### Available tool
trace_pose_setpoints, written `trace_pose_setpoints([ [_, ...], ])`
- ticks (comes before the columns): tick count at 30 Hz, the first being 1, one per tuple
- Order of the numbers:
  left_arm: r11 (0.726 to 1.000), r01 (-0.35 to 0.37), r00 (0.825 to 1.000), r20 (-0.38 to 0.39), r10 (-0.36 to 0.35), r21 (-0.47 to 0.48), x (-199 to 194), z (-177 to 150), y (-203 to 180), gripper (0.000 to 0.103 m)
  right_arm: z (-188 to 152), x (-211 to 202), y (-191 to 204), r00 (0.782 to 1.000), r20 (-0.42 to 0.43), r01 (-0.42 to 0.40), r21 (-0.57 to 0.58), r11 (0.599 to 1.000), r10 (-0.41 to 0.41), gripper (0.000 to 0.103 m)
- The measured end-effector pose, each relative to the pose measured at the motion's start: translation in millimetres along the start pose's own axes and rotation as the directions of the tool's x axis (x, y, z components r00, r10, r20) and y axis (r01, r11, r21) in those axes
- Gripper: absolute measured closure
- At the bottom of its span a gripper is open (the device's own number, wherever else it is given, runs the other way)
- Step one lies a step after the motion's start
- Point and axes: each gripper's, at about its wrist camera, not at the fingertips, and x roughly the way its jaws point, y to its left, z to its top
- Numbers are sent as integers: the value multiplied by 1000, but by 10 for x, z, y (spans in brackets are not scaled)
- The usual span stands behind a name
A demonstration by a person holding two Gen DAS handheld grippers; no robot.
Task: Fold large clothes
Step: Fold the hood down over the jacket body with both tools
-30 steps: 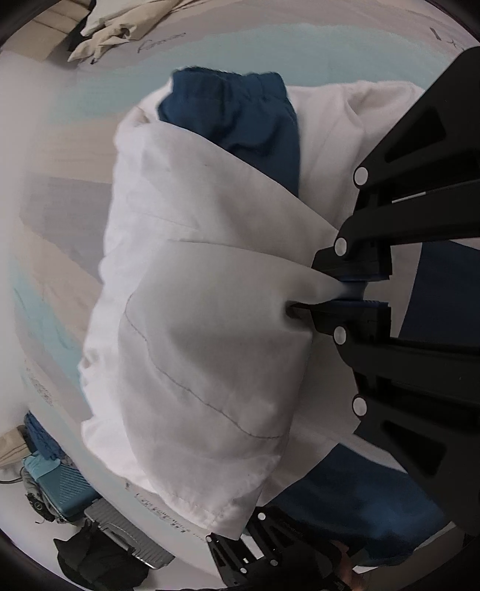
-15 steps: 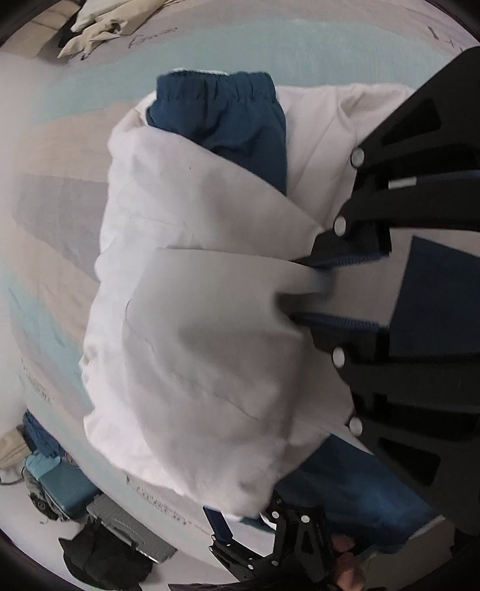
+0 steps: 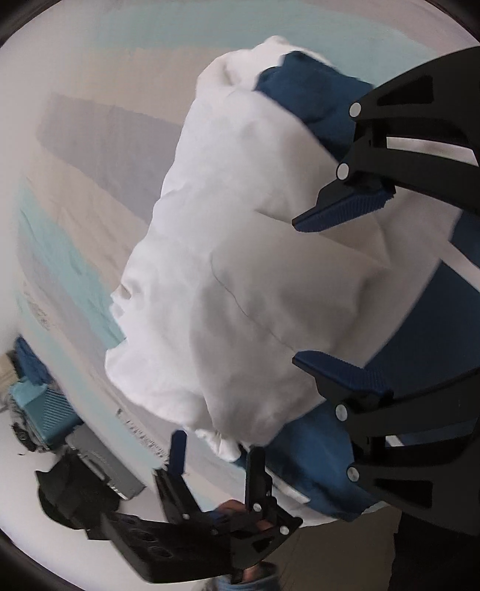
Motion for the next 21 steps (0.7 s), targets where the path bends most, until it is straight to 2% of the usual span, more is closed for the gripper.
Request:
trace_pose_setpoints([
  [4,993,118,989,-91,-119,-15,373,194,180,8,132,193,-148,998,-47,-47,38,998,49,39],
  [6,989,147,981,-127,-148,-22,503,231,234,20,165,267,-204,996,-57,-62,56,996,65,39],
  [8,989,149,976,-167,-143,20,609,228,184,39,193,323,-248,997,-55,-53,84,995,57,41],
  [11,990,123,979,-172,-110,65,673,215,90,57,199,354,-289,997,-39,-55,130,990,61,42],
  [14,994,99,983,-162,-90,49,702,204,57,65,183,417,-269,997,-58,-35,128,991,42,42],
  [15,995,87,984,-161,-78,50,717,208,46,66,177,432,-264,997,-63,-37,136,990,46,46],
  [17,998,49,986,-162,-42,38,730,202,18,78,159,431,-233,997,-71,-16,137,990,26,65],
  [18,999,37,987,-157,-32,28,720,198,2,80,152,429,-215,997,-68,-15,145,989,25,77],
  [20,1000,14,987,-158,-10,20,709,182,-39,91,138,417,-186,998,-58,-13,160,987,23,86],
  [21,1000,5,988,-157,-2,19,689,177,-47,93,138,408,-169,998,-50,-14,169,985,23,92],
])
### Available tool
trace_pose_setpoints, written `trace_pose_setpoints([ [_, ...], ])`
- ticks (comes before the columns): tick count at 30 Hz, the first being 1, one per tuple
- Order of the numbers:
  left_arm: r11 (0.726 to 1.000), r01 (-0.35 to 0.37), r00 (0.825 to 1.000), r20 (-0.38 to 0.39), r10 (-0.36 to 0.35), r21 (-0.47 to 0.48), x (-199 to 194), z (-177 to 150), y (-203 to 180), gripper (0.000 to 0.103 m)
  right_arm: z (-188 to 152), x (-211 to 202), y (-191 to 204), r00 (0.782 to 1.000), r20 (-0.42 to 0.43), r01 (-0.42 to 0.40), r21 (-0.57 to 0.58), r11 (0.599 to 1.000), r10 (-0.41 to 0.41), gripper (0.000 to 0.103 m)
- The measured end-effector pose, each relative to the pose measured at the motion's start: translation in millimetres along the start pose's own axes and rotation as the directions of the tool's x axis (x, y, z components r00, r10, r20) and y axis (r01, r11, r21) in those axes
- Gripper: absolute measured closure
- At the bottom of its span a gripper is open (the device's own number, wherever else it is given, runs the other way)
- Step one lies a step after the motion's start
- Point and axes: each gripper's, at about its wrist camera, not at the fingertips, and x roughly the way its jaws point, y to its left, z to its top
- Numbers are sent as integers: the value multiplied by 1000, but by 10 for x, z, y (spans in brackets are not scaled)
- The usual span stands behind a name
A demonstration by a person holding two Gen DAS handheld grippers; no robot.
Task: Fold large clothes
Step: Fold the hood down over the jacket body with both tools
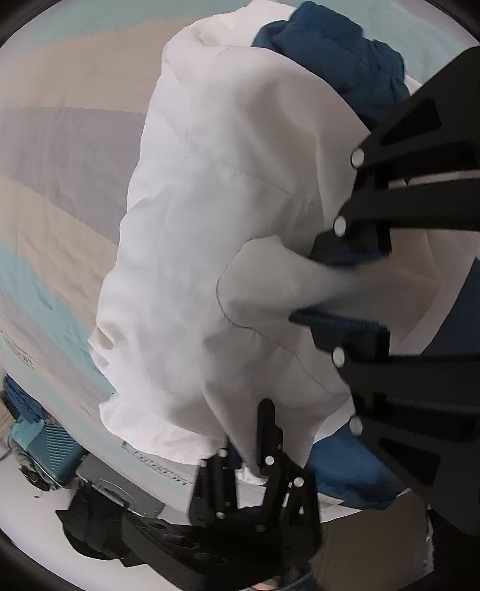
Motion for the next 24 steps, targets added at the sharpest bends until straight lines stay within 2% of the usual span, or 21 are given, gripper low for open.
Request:
trace_pose_setpoints([
  [2,999,-24,999,23,24,-21,-55,-21,-50,98,-28,-46,47,1000,22,-10,20,1000,9,97],
  [6,996,-50,993,105,57,-74,-289,-65,-66,99,-98,-288,189,993,118,18,25,1000,-21,98],
  [9,994,-84,975,199,96,-69,-524,-144,-170,99,-249,-480,404,979,188,89,-23,996,-84,98],
  [11,992,-119,955,270,124,-37,-680,-248,-313,99,-389,-588,555,966,227,144,-69,987,-125,98],
  [13,990,-140,945,296,139,-19,-743,-338,-428,99,-551,-662,668,953,258,192,-111,975,-159,98],
  [17,979,-199,932,316,179,34,-723,-572,-721,99,-888,-677,870,934,290,265,-176,948,-207,98],
  [19,976,-213,931,312,188,48,-689,-712,-802,99,-1041,-659,952,929,295,290,-201,936,-224,98],
  [22,978,-203,948,258,185,46,-576,-924,-851,99,-1253,-559,986,939,254,289,-226,930,-230,98],
  [24,976,-206,953,241,184,67,-536,-1013,-896,99,-1354,-511,985,945,231,283,-226,932,-230,98],
])
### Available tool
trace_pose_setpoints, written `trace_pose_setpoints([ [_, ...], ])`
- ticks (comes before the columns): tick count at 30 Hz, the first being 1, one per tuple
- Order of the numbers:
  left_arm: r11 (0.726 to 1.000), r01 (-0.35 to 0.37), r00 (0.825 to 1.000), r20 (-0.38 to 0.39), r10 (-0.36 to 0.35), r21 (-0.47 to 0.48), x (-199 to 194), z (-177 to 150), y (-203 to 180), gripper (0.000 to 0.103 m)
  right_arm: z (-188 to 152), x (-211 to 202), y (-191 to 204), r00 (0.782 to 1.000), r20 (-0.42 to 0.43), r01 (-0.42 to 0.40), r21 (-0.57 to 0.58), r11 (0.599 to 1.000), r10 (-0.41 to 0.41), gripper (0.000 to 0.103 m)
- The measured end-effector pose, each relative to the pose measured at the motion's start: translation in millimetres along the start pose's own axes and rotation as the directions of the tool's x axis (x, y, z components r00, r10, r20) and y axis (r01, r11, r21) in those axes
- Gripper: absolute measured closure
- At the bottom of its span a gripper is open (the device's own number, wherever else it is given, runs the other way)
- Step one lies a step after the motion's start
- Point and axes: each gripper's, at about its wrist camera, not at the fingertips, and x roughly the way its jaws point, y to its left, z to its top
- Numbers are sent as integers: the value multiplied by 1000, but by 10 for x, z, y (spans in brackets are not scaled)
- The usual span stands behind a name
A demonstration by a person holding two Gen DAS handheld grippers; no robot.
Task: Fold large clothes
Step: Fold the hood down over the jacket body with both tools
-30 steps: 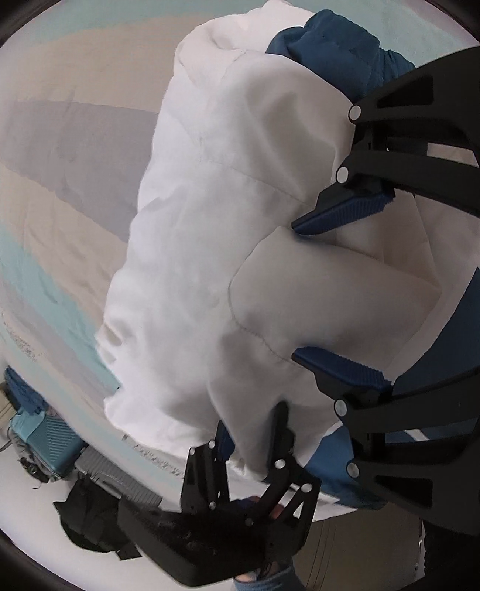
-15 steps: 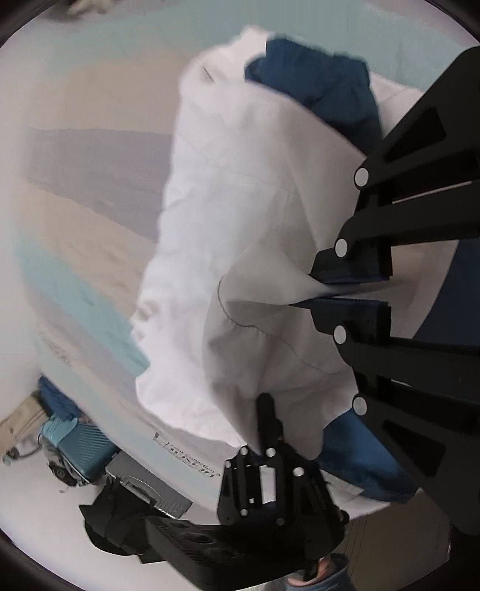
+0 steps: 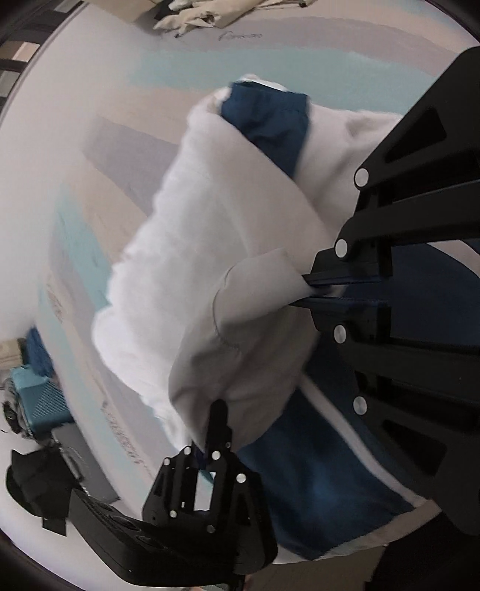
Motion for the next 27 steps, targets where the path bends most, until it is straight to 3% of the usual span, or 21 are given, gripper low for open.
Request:
trace_pose_setpoints([
  [6,997,21,998,-59,-17,71,105,-202,-224,99,-213,137,-4,999,-52,4,20,1000,-3,98],
  [17,997,18,990,-138,-9,69,448,-477,-226,94,-598,464,92,986,-169,-10,-71,997,-2,99],
  [21,999,34,990,-141,-28,38,294,-434,-132,88,-550,205,31,988,-149,-50,0,999,49,98],
  [22,999,39,989,-141,-35,24,241,-402,-118,77,-469,73,-20,990,-121,-64,41,997,69,98],
  [23,999,37,990,-133,-36,8,155,-349,-88,57,-407,-10,-58,992,-98,-78,66,995,84,98],
  [24,1000,27,994,-106,-28,-14,33,-276,-48,46,-331,-92,-97,993,-71,-87,87,992,93,97],
  [25,999,22,997,-73,-24,-28,-64,-212,-19,28,-247,-163,-139,994,-40,-94,105,990,99,95],
  [26,999,20,1000,-19,-21,-44,-205,-118,27,20,-142,-206,-191,994,-15,-105,124,987,108,94],
  [27,998,19,1000,10,-19,-53,-279,-50,64,17,-54,-214,-233,993,7,-114,137,984,114,84],
])
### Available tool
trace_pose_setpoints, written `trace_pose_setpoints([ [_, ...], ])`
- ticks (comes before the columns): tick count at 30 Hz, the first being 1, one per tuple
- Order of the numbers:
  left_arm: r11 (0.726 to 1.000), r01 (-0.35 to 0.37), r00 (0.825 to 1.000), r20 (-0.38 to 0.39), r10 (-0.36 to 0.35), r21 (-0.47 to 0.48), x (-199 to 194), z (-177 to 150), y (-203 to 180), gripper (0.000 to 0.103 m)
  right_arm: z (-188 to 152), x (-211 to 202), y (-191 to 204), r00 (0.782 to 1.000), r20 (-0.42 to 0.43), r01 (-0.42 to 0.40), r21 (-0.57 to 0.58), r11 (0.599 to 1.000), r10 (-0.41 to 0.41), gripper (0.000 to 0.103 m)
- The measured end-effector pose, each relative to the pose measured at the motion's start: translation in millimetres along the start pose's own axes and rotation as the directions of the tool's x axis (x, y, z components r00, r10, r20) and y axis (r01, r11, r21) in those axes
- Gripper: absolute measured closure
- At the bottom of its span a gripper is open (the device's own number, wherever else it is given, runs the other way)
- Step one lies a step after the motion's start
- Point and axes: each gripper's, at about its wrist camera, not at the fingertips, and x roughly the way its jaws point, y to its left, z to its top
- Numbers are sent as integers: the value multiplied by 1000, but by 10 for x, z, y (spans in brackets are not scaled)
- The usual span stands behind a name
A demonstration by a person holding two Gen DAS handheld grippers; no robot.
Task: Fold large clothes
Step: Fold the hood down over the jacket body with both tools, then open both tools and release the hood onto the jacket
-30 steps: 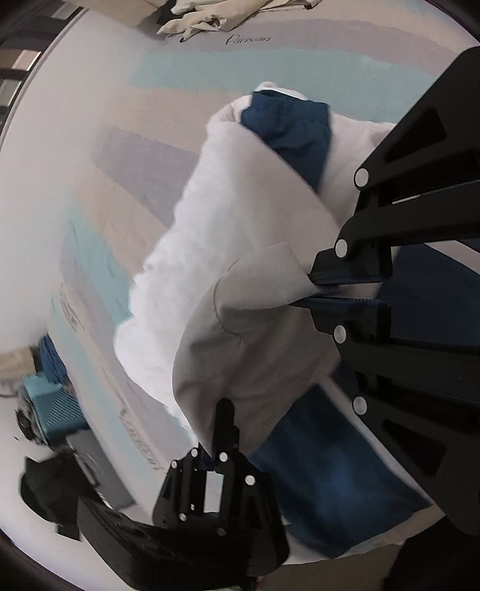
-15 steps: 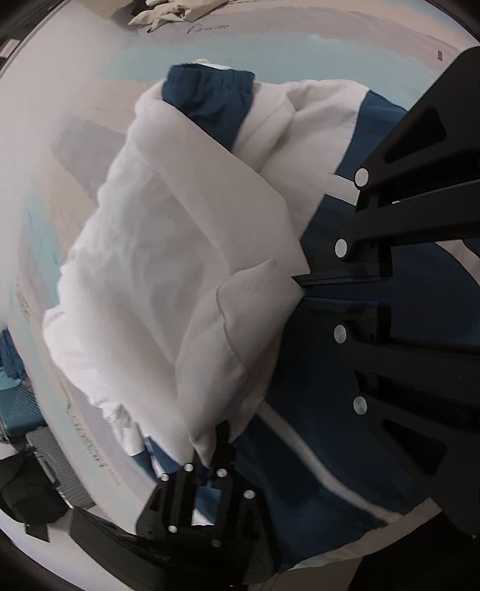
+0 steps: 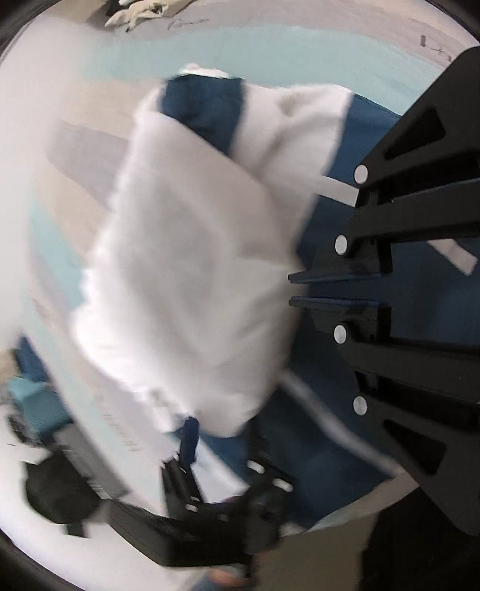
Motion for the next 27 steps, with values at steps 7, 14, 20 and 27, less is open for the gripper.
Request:
trace_pose_setpoints([
  [7,997,-10,1000,-14,9,-81,324,358,246,13,290,544,-34,1000,-26,-13,-33,999,13,62],
  [14,995,-66,986,-161,53,-75,823,109,348,14,-51,1007,-206,985,-157,73,-18,997,-75,63],
  [20,985,-58,967,-255,15,-163,1051,-23,537,14,-116,1116,-163,975,-169,138,-34,990,-142,59],
  [27,978,-73,964,-264,20,-194,1001,-18,596,13,-97,922,89,966,-140,223,11,975,-219,42],
])
